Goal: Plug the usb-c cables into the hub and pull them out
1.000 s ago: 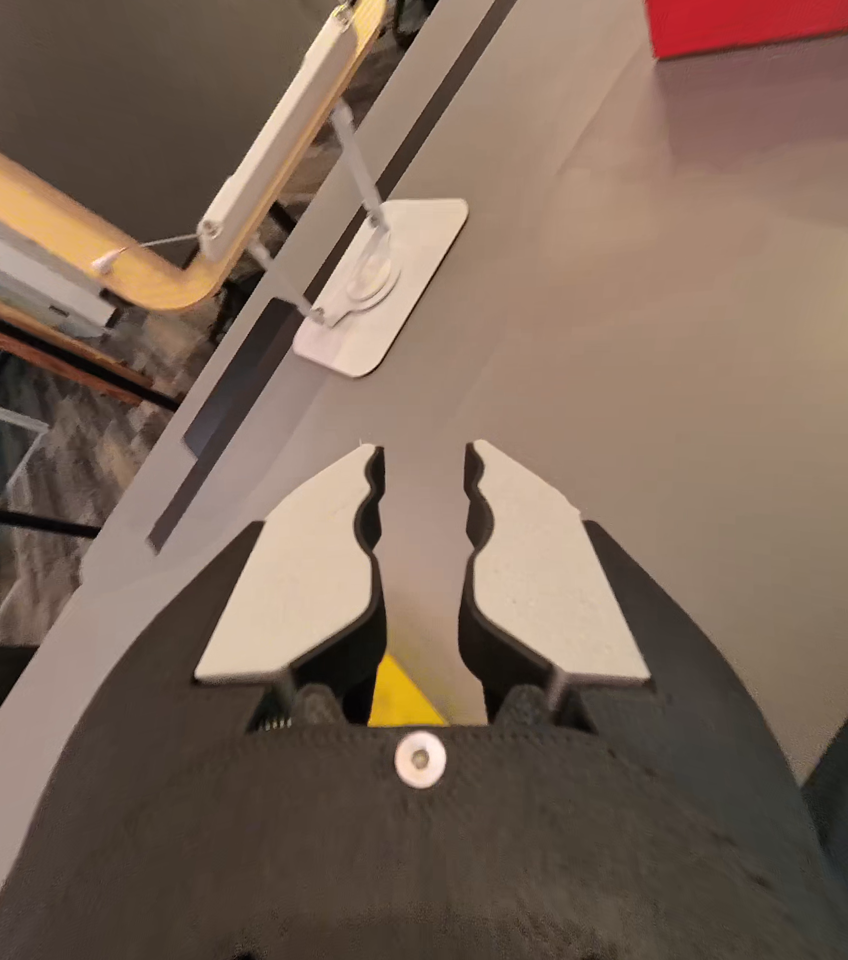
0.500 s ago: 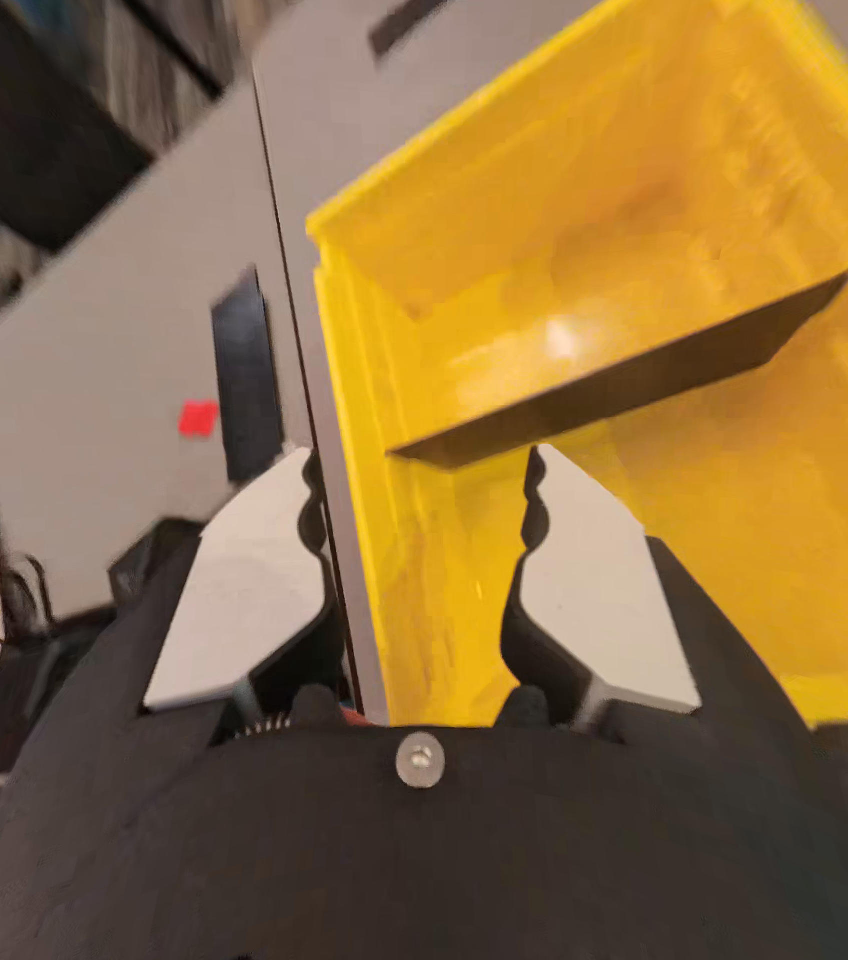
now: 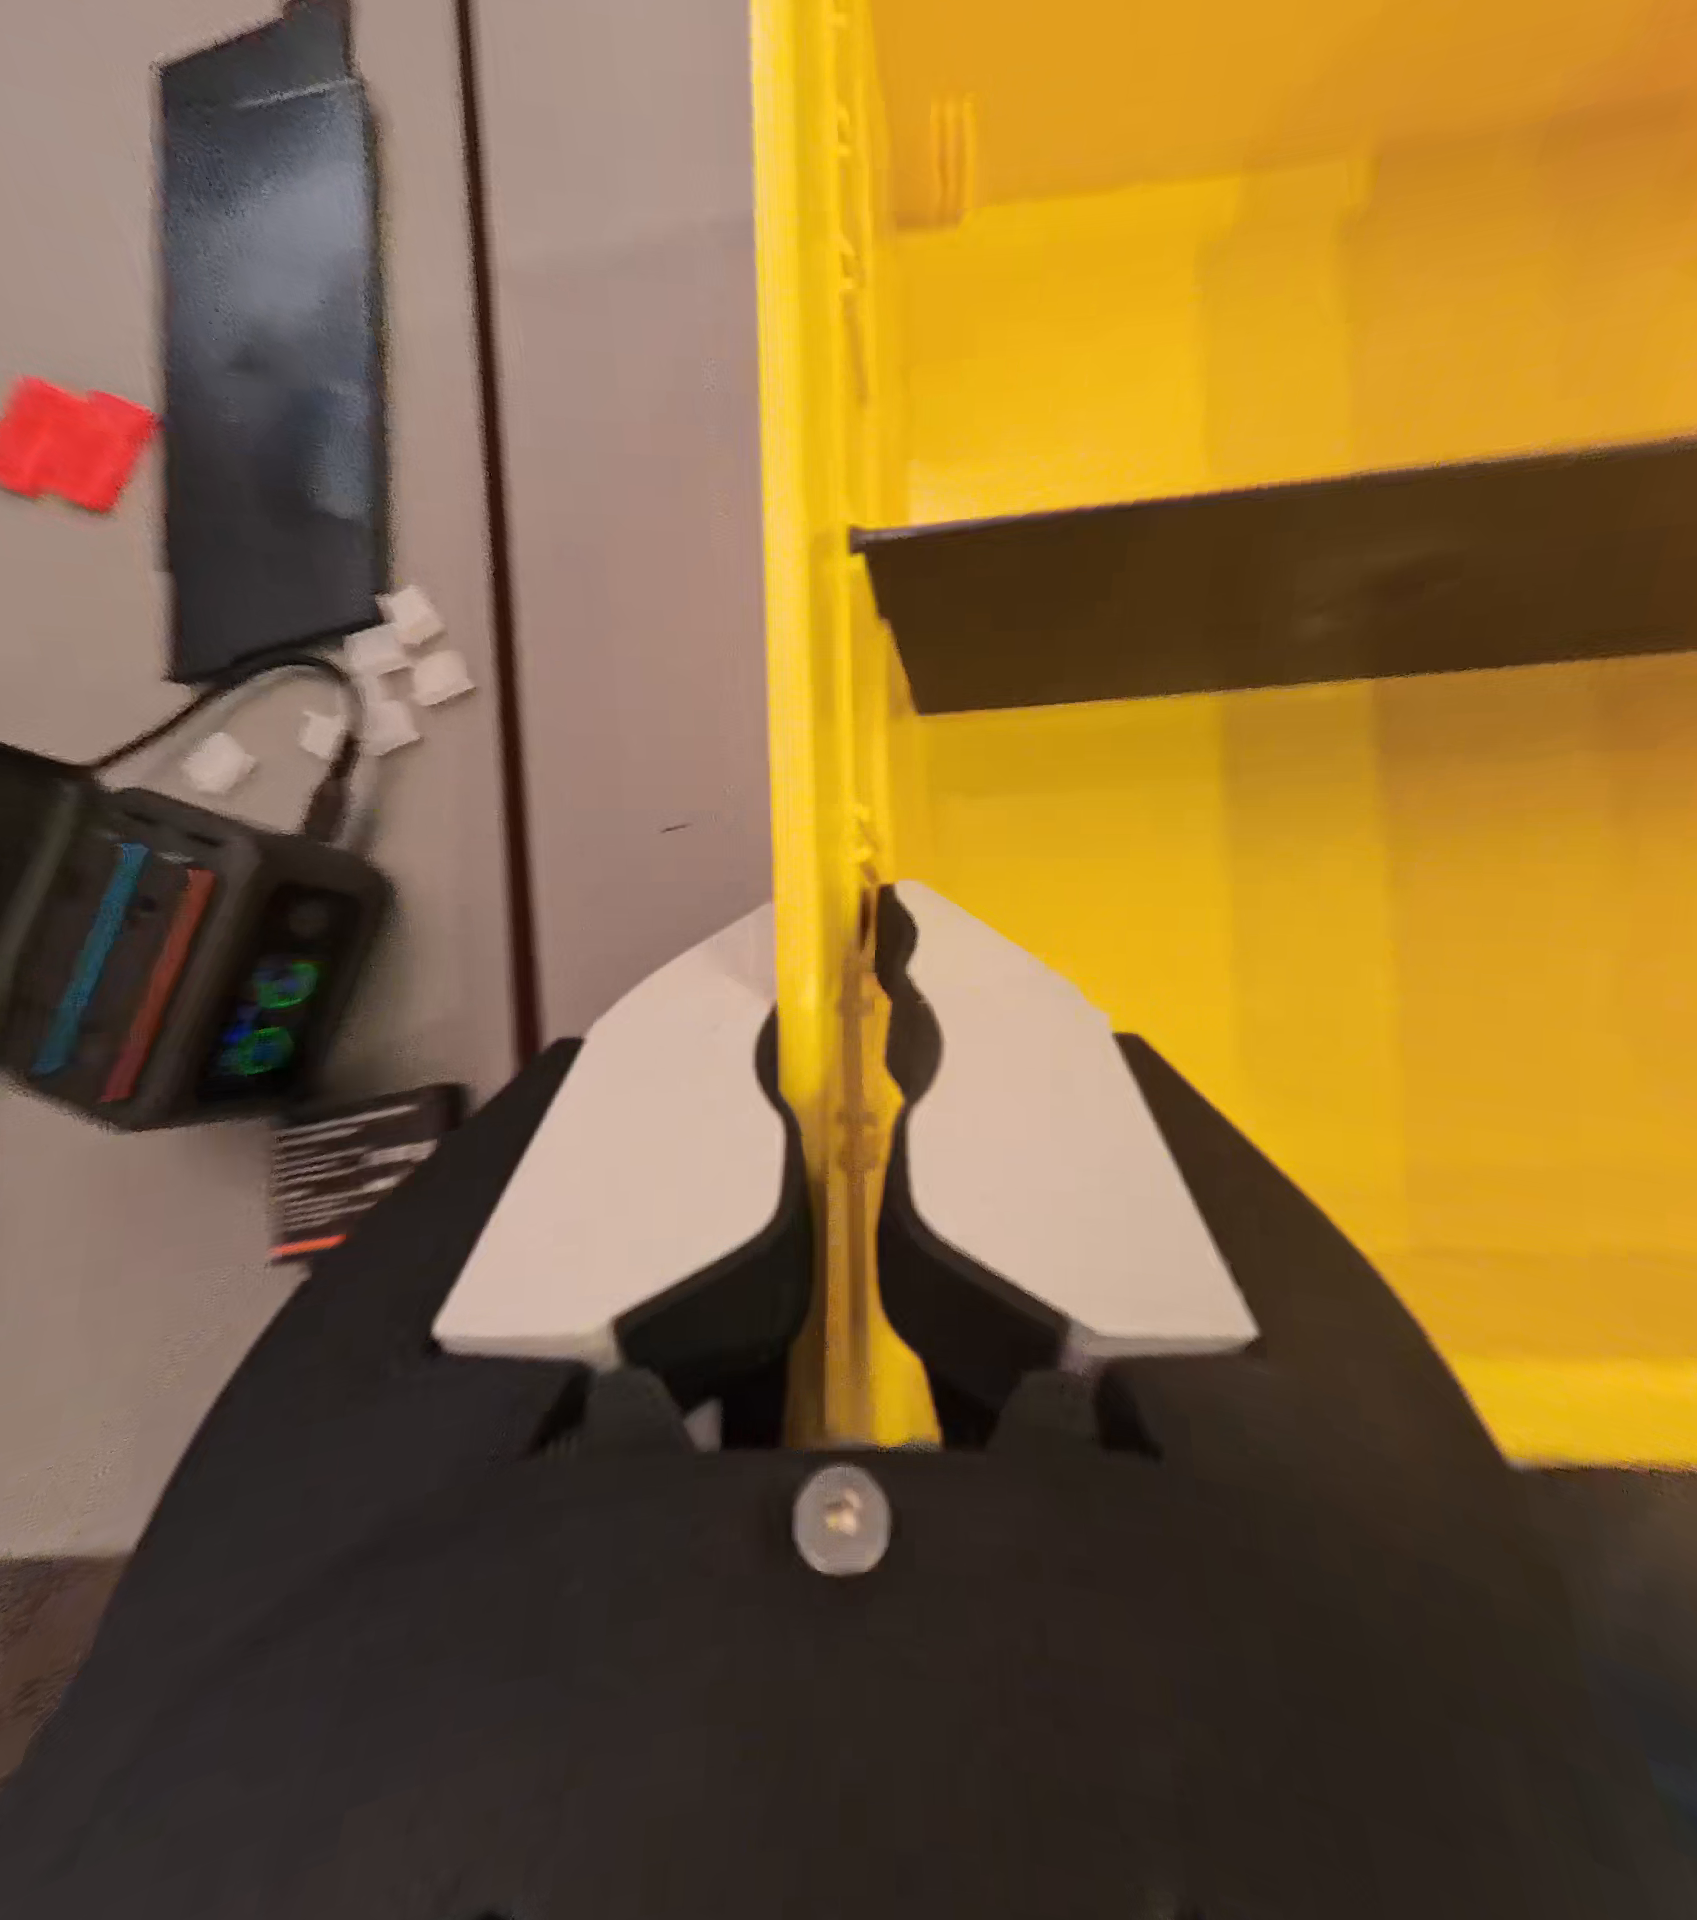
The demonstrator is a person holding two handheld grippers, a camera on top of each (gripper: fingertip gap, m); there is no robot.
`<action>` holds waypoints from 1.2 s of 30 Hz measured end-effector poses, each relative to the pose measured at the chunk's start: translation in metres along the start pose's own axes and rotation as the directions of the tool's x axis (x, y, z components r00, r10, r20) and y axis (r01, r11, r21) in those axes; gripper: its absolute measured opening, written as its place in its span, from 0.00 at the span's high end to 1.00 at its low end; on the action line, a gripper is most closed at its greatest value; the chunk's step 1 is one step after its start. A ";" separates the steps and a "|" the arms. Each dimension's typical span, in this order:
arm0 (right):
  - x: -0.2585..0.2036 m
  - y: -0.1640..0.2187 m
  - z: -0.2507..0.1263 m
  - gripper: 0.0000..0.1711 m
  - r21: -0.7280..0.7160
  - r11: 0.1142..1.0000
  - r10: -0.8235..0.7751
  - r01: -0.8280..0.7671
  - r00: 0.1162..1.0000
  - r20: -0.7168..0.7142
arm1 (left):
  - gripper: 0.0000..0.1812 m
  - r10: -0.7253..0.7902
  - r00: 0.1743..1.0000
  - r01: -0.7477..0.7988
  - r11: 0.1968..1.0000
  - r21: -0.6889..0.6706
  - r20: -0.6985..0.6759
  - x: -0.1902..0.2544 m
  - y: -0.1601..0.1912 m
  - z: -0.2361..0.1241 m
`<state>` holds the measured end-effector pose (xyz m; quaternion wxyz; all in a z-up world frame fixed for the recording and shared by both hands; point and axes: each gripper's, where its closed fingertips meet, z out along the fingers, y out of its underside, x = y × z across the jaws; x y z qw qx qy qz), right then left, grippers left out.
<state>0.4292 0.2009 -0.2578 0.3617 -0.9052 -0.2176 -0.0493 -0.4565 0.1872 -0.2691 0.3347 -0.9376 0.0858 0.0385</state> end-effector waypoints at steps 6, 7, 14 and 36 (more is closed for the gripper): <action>-0.075 -0.052 0.019 0.77 0.115 0.993 -0.032 0.020 0.994 0.102 | 0.98 -0.032 0.996 0.044 0.989 0.143 -0.089 0.012 -0.016 -0.019; -0.089 -0.061 0.022 0.77 0.128 0.991 -0.042 0.027 0.993 0.114 | 0.98 -0.018 0.997 0.031 0.985 0.169 -0.077 0.012 -0.020 -0.023; -0.206 -0.122 0.038 0.62 0.210 0.977 -0.080 0.019 0.956 0.283 | 0.97 -0.012 0.999 0.026 0.948 0.316 -0.044 0.011 -0.033 -0.047; -0.470 -0.264 -0.002 0.25 0.407 0.908 -0.238 -0.098 0.679 0.694 | 0.97 -0.026 1.000 0.012 0.744 0.668 0.011 0.028 -0.094 -0.223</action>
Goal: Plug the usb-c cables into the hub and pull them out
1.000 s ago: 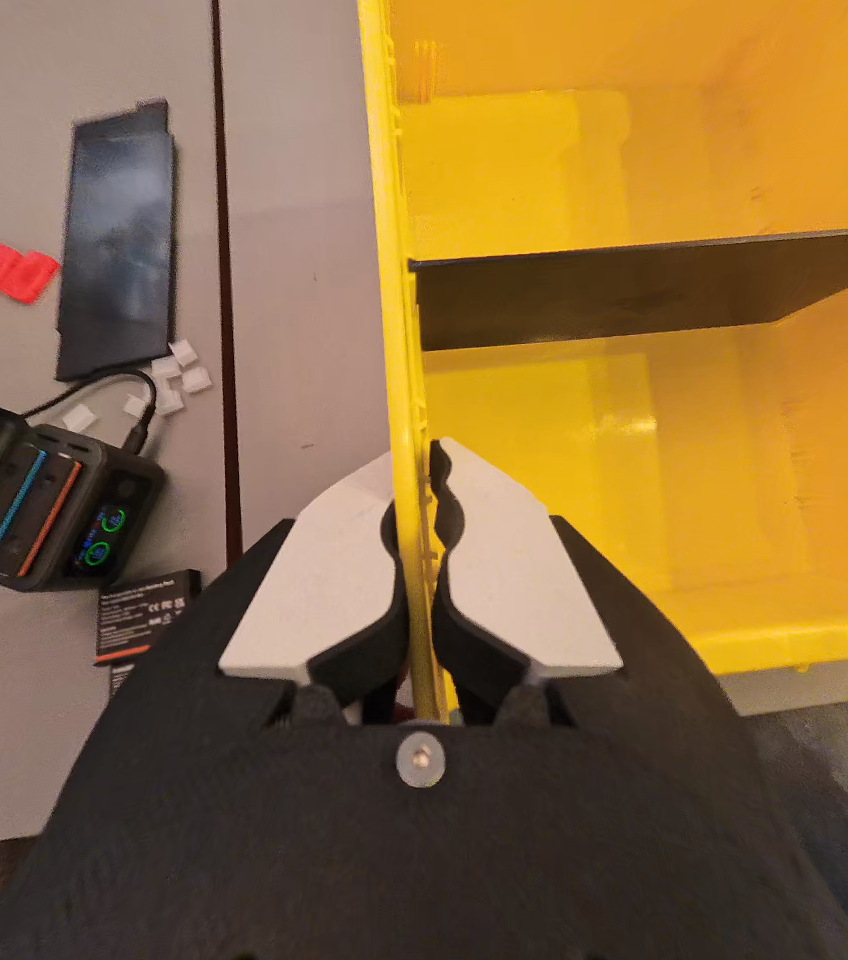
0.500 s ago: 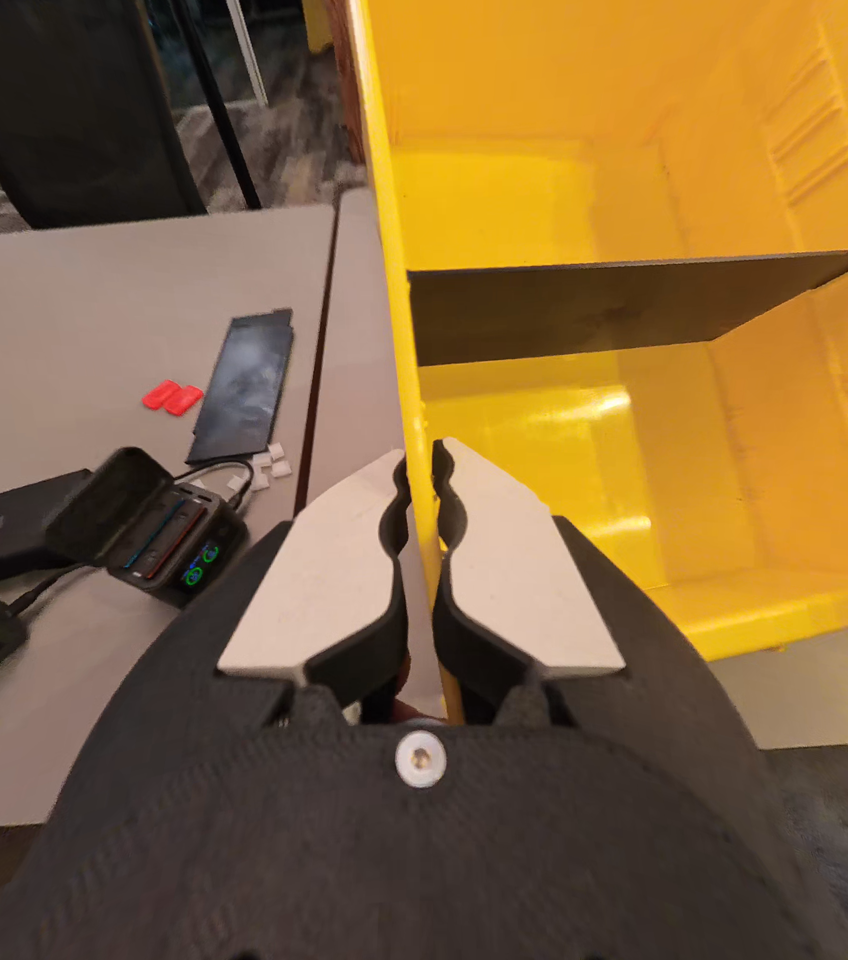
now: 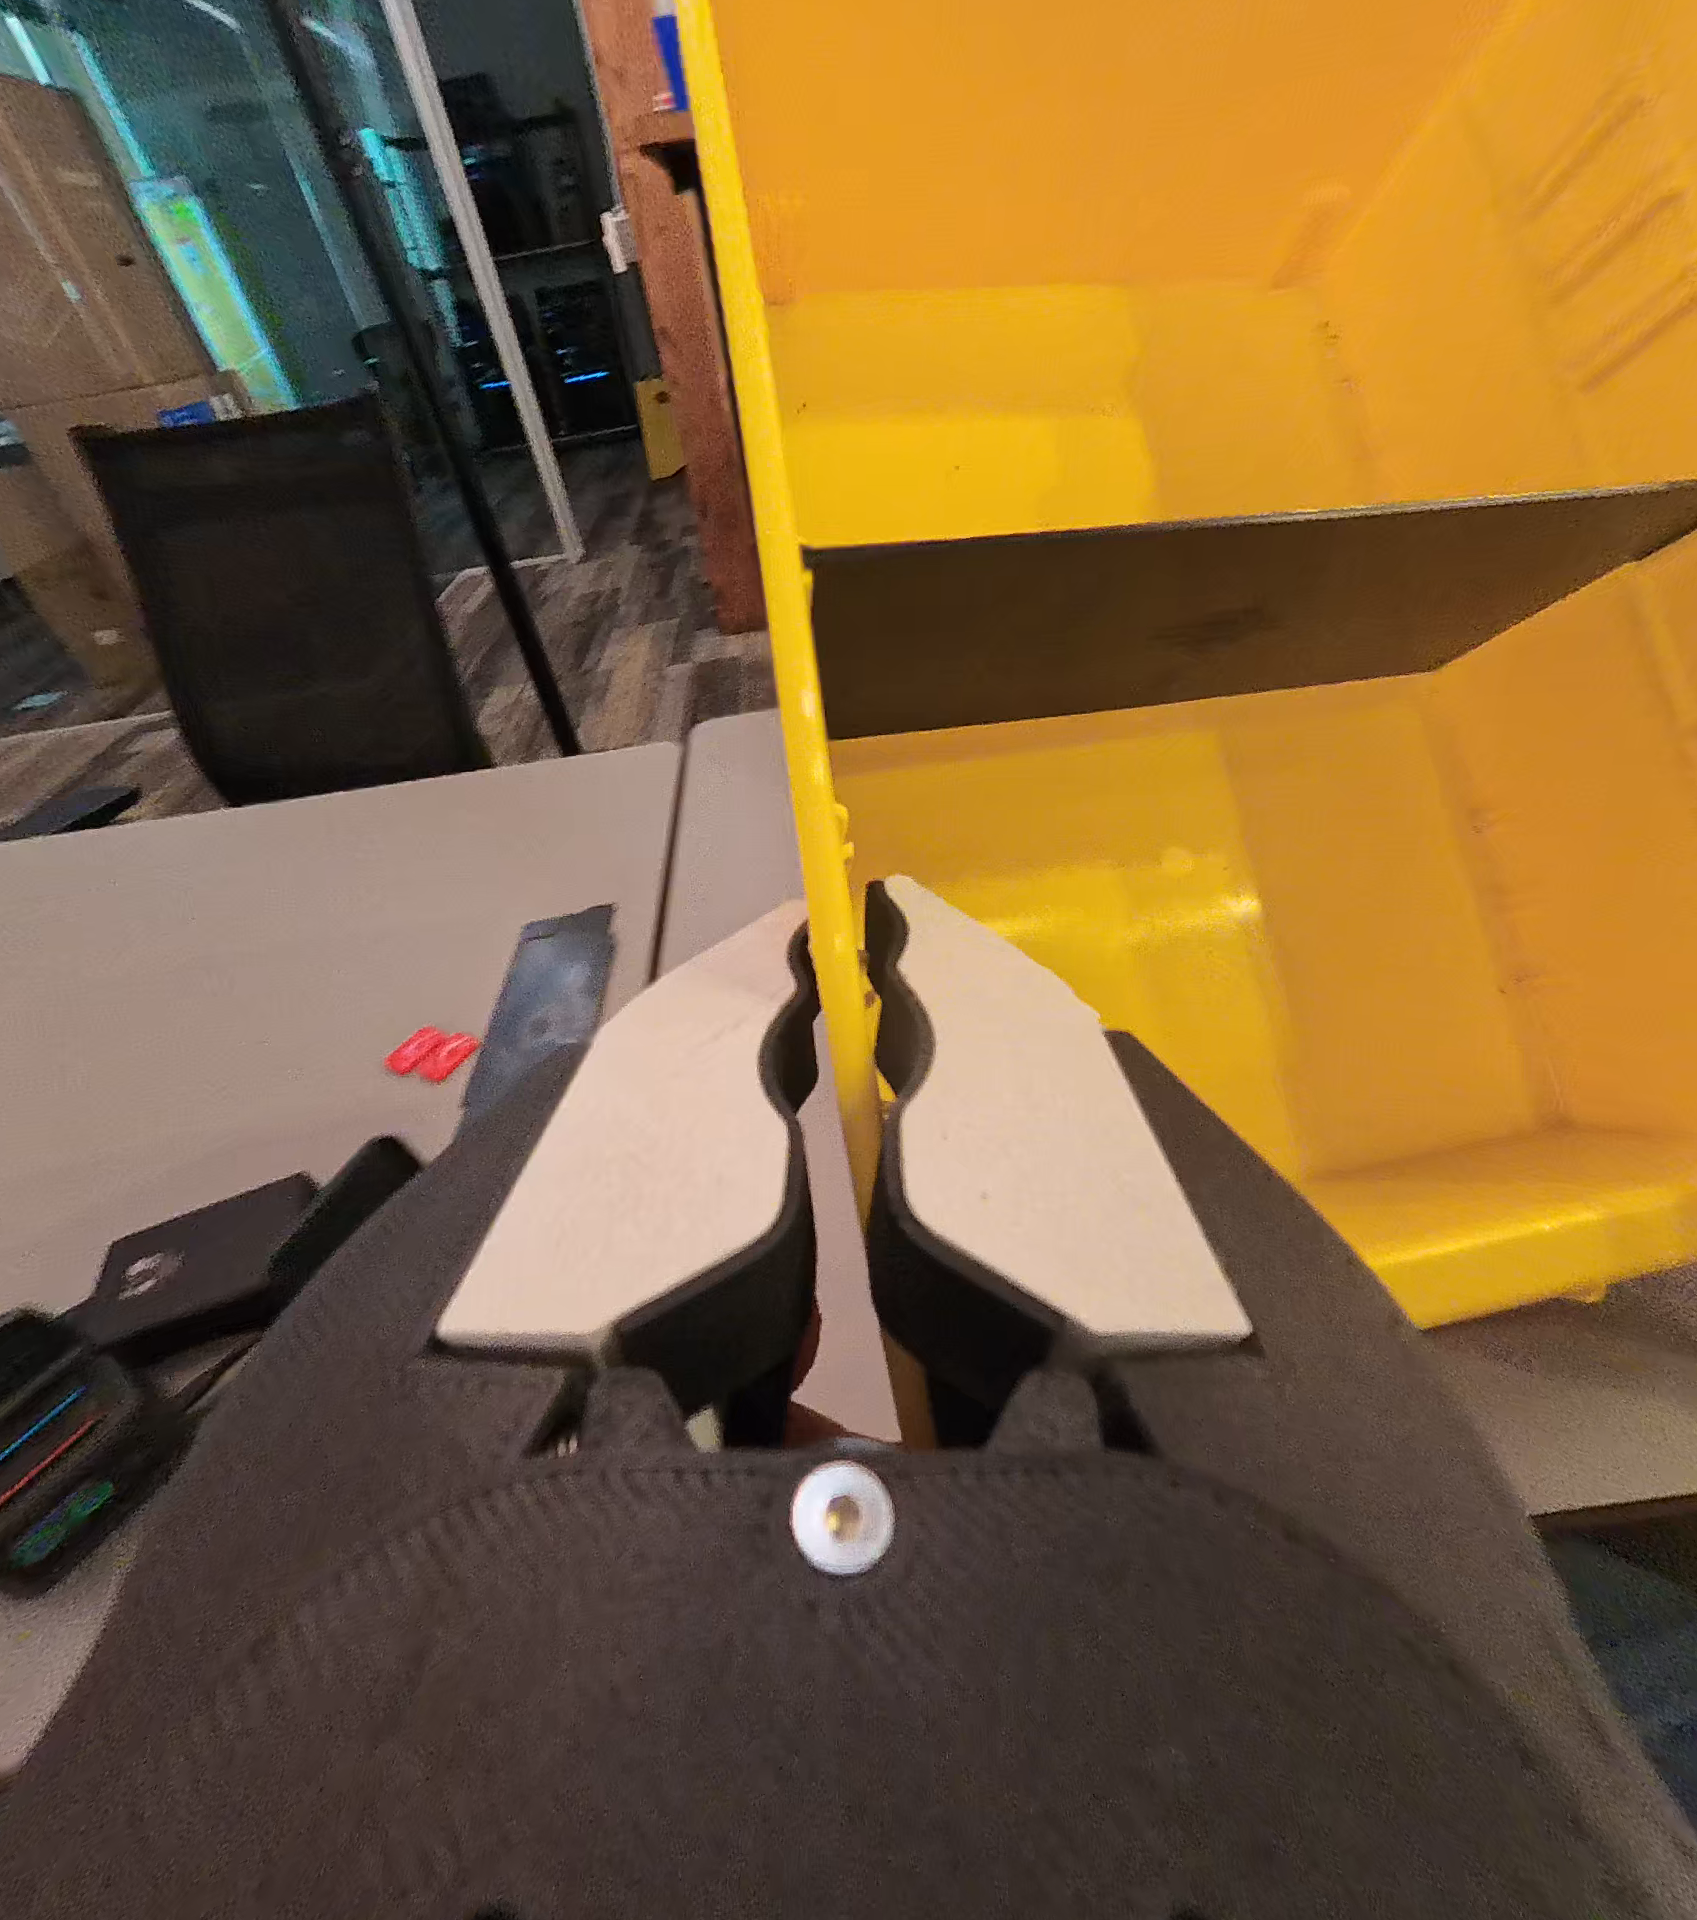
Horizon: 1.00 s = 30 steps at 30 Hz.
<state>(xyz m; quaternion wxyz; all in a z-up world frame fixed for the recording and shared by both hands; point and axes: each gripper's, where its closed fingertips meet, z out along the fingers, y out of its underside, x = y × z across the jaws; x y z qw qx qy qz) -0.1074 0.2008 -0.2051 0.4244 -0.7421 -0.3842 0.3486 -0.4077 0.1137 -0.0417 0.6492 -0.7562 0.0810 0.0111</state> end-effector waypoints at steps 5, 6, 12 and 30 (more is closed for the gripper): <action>-0.017 -0.019 -0.111 0.26 0.145 0.989 -0.049 0.035 0.995 0.092 | 0.97 0.020 0.987 -0.016 1.000 0.027 -0.158 0.092 -0.013 0.042; -0.027 -0.018 -0.135 0.26 0.175 0.983 -0.067 0.048 0.992 0.109 | 0.97 0.047 0.982 -0.041 0.999 0.037 -0.185 0.115 -0.016 0.052; -0.038 -0.003 -0.220 0.25 0.283 0.953 -0.074 0.110 0.988 -0.135 | 0.97 0.156 0.907 -0.156 0.987 0.032 -0.392 0.269 -0.020 0.114; 0.098 0.160 -0.334 0.30 0.063 0.973 0.219 -0.221 0.806 -0.550 | 0.90 -0.209 0.686 -0.113 0.916 -0.386 -0.697 0.570 0.119 0.164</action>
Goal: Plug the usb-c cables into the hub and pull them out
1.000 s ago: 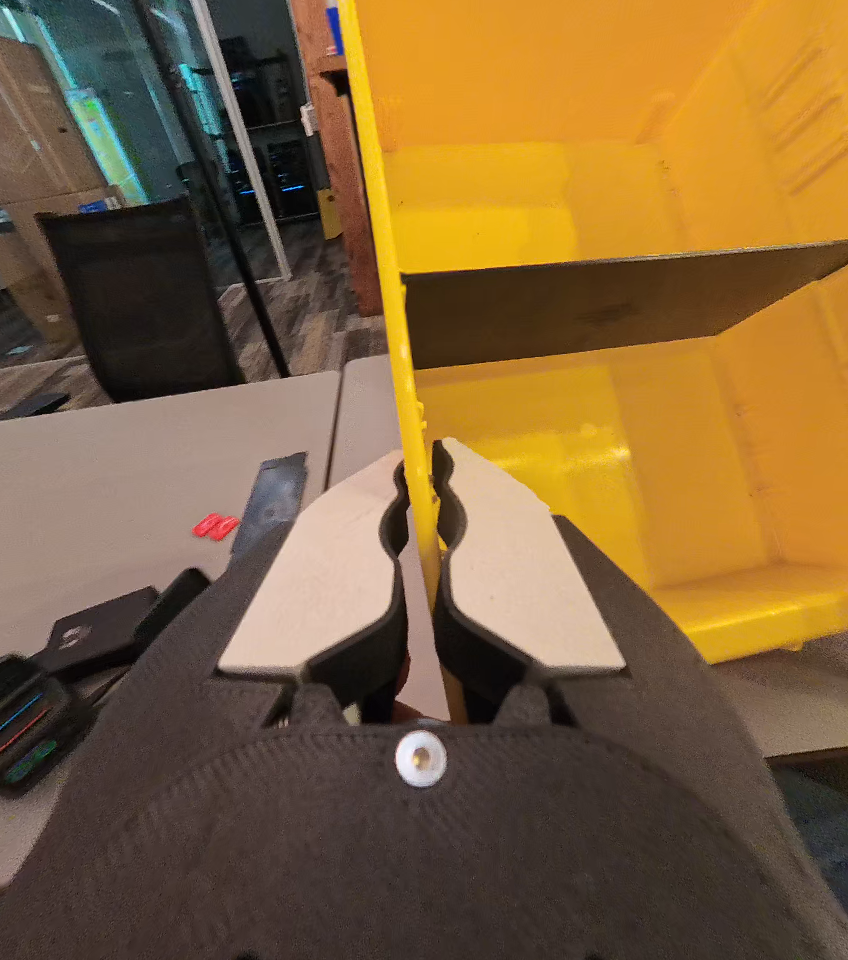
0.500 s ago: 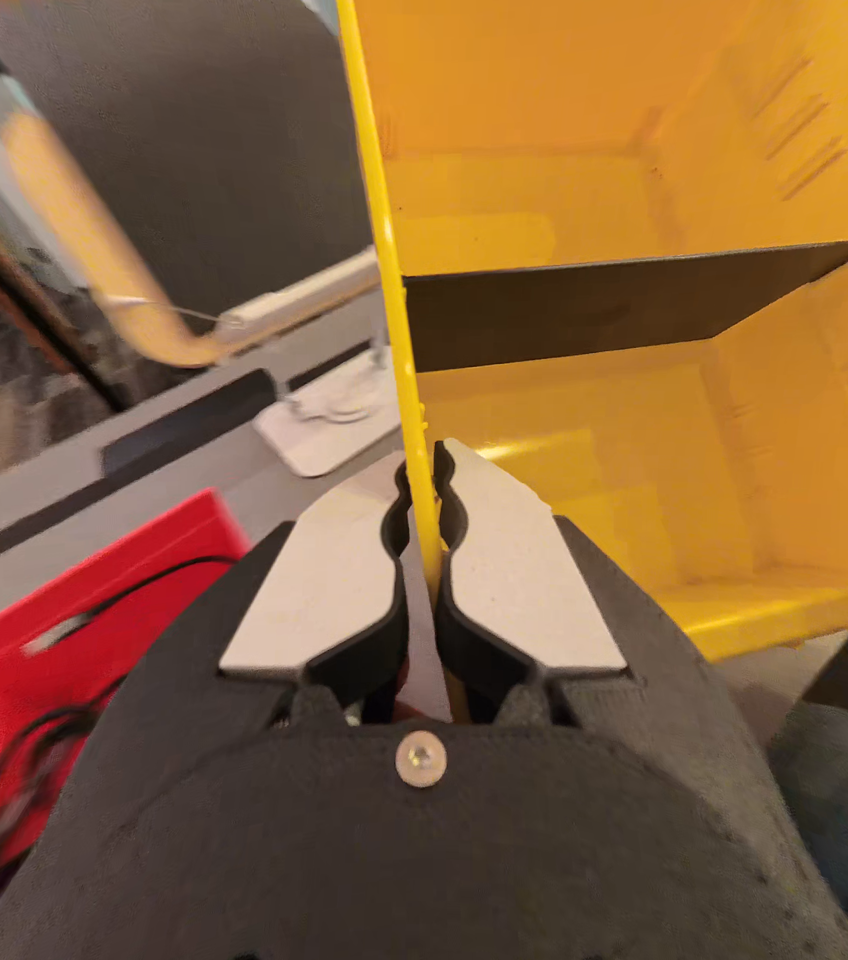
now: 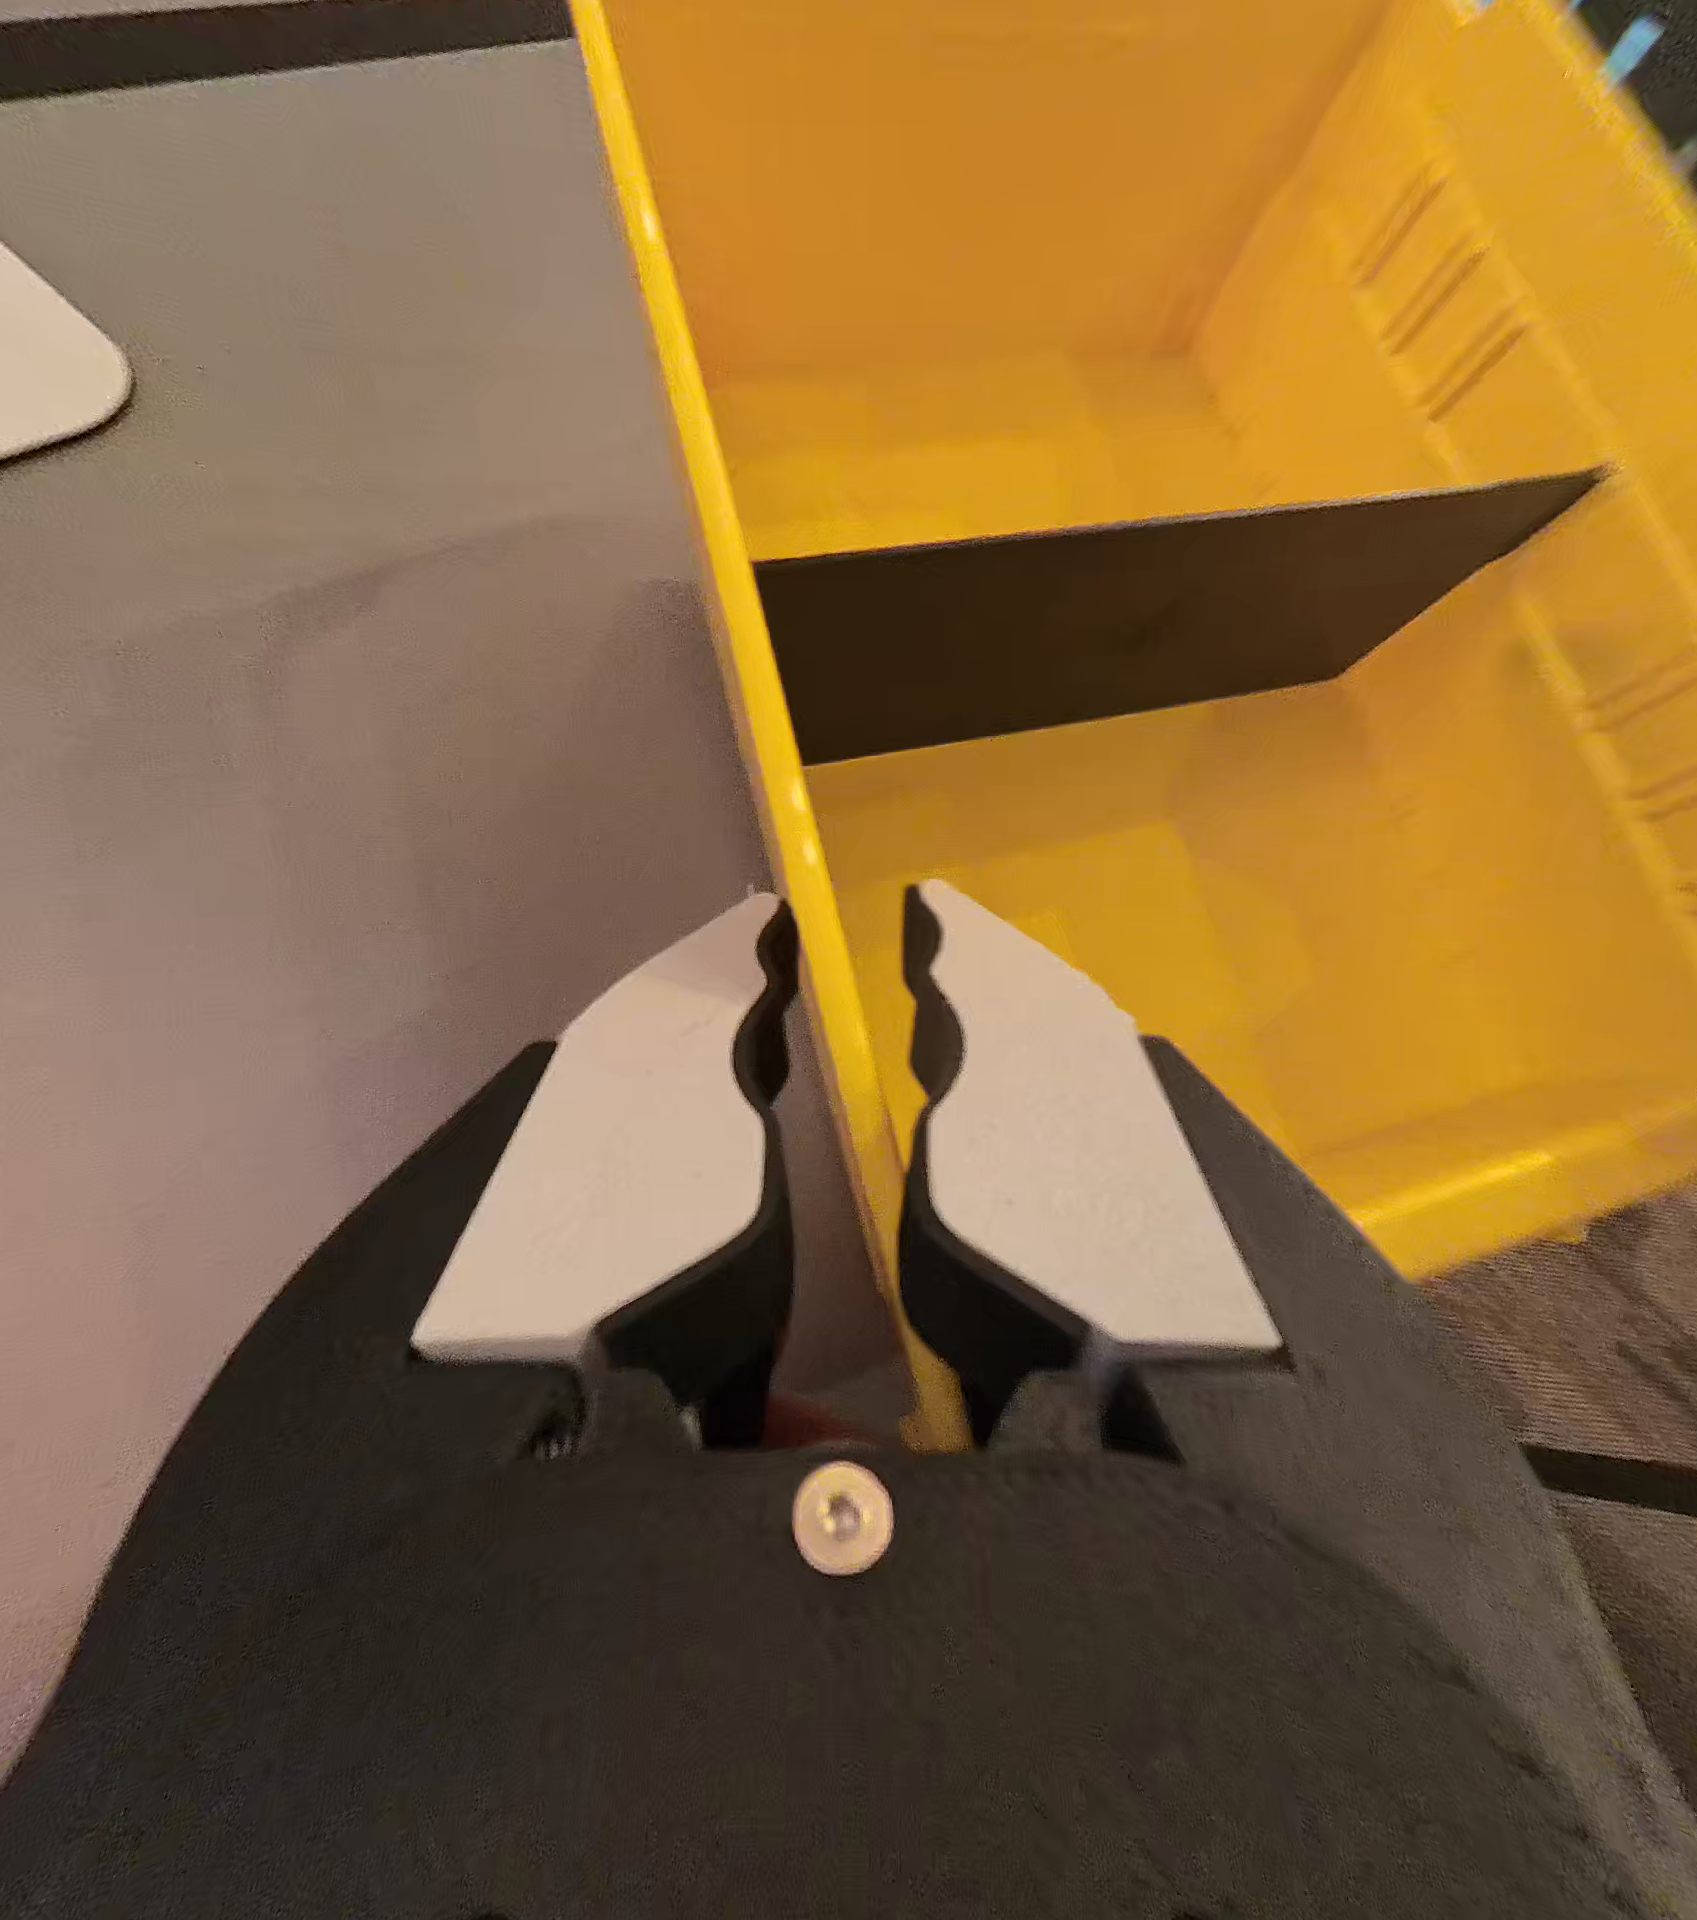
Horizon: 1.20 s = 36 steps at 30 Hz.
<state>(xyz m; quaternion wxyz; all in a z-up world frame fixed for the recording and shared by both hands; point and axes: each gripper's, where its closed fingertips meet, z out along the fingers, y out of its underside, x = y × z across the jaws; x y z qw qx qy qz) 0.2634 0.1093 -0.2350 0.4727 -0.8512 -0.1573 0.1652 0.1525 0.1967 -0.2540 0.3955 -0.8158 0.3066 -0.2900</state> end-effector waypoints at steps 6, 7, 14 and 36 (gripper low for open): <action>0.029 0.010 0.001 0.48 -0.026 0.999 0.021 -0.022 0.998 -0.060 | 0.72 -0.065 0.982 0.060 0.998 -0.030 -0.179 0.026 0.001 -0.004; 0.034 0.010 0.001 0.54 -0.032 0.999 0.008 -0.011 0.997 -0.083 | 0.72 -0.051 0.980 0.049 0.999 -0.016 -0.193 0.028 -0.002 -0.011; 0.084 0.008 -0.007 0.80 -0.144 0.980 -0.181 0.139 0.926 -0.332 | 0.70 0.215 0.974 -0.225 0.962 0.158 0.074 -0.016 -0.040 -0.136; 0.158 0.008 -0.028 0.94 -0.165 0.977 -0.193 0.134 0.886 -0.422 | 0.96 -0.104 0.718 0.204 0.977 -0.066 0.688 -0.307 0.158 -0.372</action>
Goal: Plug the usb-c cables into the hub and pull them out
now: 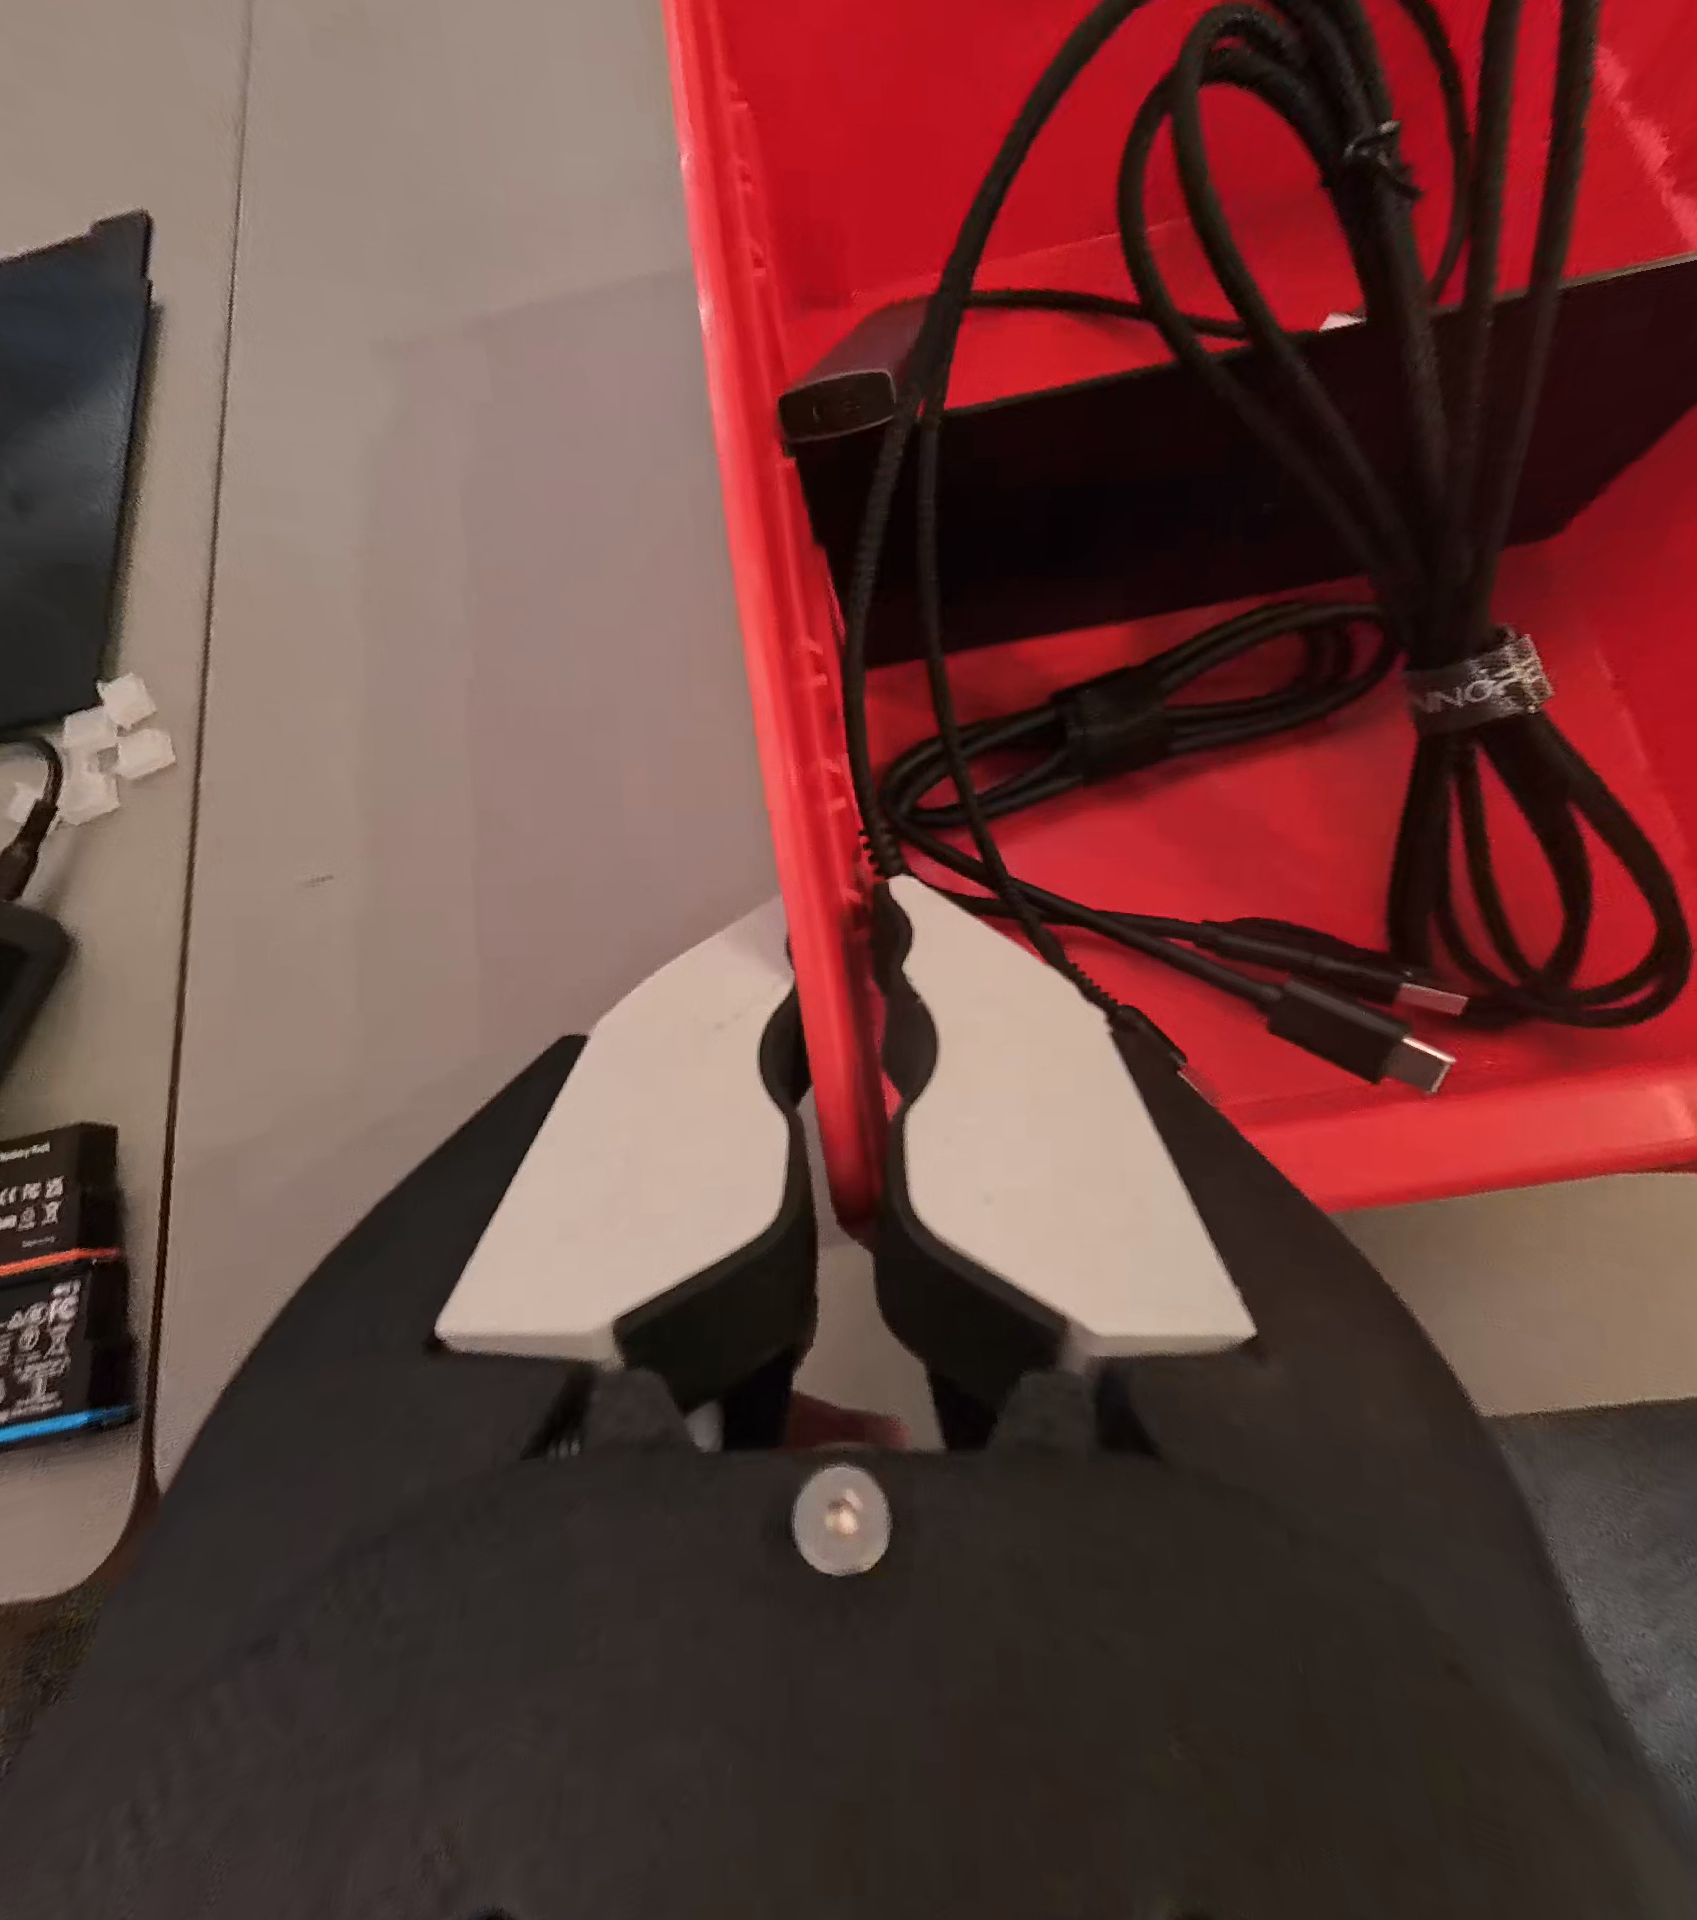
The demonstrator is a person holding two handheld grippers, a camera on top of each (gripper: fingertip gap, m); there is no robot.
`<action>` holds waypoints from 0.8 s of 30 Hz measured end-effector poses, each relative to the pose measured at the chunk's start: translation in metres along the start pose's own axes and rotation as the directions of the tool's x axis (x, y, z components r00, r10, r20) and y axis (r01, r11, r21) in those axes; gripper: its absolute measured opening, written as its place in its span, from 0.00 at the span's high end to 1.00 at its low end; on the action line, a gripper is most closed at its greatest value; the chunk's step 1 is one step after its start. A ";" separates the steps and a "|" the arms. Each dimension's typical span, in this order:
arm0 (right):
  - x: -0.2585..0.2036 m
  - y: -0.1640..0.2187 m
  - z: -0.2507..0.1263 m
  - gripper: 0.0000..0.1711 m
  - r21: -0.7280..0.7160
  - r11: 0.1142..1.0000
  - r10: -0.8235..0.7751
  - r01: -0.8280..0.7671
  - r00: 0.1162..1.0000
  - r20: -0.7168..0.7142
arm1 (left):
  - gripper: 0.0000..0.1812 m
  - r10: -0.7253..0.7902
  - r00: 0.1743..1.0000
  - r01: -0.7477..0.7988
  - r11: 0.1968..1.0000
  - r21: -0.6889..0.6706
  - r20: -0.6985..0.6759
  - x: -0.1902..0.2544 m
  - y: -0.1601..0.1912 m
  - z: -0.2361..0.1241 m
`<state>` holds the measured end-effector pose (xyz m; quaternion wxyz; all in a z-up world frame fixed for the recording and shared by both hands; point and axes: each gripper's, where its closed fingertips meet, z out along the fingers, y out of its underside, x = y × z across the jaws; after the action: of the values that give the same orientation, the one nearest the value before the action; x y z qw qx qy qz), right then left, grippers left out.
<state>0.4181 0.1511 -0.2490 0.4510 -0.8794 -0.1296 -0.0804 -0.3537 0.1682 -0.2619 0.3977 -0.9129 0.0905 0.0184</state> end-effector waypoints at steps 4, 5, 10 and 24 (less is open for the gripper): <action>0.016 0.005 0.000 0.93 -0.003 1.000 0.005 -0.005 0.999 -0.033 | 0.96 -0.011 1.000 0.011 1.000 -0.025 -0.003 -0.026 0.015 -0.010; 0.019 0.005 0.000 0.93 0.004 1.000 0.006 -0.006 0.999 -0.042 | 0.96 -0.019 1.000 0.019 0.999 -0.033 0.004 -0.036 0.019 -0.012; 0.023 0.005 0.001 0.91 0.004 1.000 -0.010 0.010 0.999 -0.046 | 0.95 -0.096 0.995 0.096 0.994 -0.054 0.002 -0.070 0.030 -0.017; 0.011 -0.069 -0.067 0.84 0.222 0.951 -0.152 0.213 0.953 -0.262 | 0.74 0.373 0.918 -0.391 0.907 0.154 0.133 -0.031 -0.106 -0.055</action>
<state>0.4064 0.1367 -0.1545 0.5602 -0.7839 -0.1642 -0.2116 -0.3669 0.2035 -0.1448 0.4701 -0.8362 0.2486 0.1338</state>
